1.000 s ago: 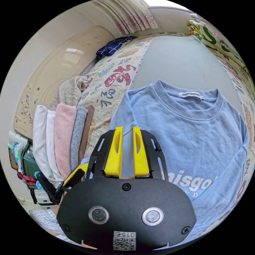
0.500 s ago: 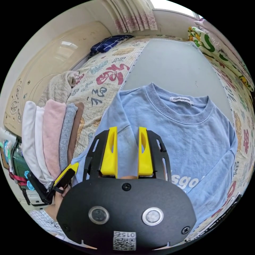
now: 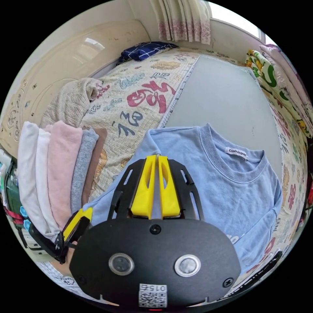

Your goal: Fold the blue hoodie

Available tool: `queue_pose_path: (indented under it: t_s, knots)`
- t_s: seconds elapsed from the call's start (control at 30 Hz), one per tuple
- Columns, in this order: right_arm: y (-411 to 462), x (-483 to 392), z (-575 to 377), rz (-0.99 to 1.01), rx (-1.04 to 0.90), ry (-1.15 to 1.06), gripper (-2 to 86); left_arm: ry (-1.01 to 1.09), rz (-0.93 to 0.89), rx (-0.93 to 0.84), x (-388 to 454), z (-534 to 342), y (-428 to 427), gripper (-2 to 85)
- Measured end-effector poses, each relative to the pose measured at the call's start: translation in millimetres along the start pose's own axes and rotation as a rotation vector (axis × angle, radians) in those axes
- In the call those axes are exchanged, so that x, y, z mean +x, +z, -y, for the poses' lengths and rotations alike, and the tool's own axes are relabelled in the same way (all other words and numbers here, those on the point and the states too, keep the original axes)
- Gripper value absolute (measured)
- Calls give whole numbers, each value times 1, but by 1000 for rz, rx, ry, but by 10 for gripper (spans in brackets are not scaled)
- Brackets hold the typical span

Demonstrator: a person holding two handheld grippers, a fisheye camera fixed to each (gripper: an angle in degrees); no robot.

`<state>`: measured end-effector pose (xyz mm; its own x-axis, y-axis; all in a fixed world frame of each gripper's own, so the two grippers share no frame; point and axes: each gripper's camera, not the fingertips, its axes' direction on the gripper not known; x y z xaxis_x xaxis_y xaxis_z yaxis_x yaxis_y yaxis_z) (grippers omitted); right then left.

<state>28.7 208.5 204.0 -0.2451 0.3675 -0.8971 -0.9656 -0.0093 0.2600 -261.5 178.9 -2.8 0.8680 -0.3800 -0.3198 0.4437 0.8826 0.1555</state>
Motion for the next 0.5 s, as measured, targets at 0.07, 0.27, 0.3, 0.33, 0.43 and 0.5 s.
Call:
queue_pose_path:
  t_s: [0.07, 0.27, 0.3, 0.33, 0.43, 0.5]
  knots:
    - [-10, 12, -13, 54, 35, 34, 41, 15, -2, -8, 3, 0, -1, 83]
    - [-117, 73, -120, 179, 145, -61, 58, -14, -113, -159, 10, -22, -12, 58]
    - [-142, 86, -156, 165, 154, -96, 58, -25, -193, -181, 12, -35, -21, 56]
    - [-162, 102, -196, 152, 138, -110, 59, -28, -281, -183, 15, -48, -33, 53]
    - [-197, 142, -304, 120, 101, -34, 62, 78, -556, -167, 49, -66, -58, 22]
    - [-207, 163, -368, 116, 75, 63, 69, 320, -713, -195, 92, -75, -67, 9]
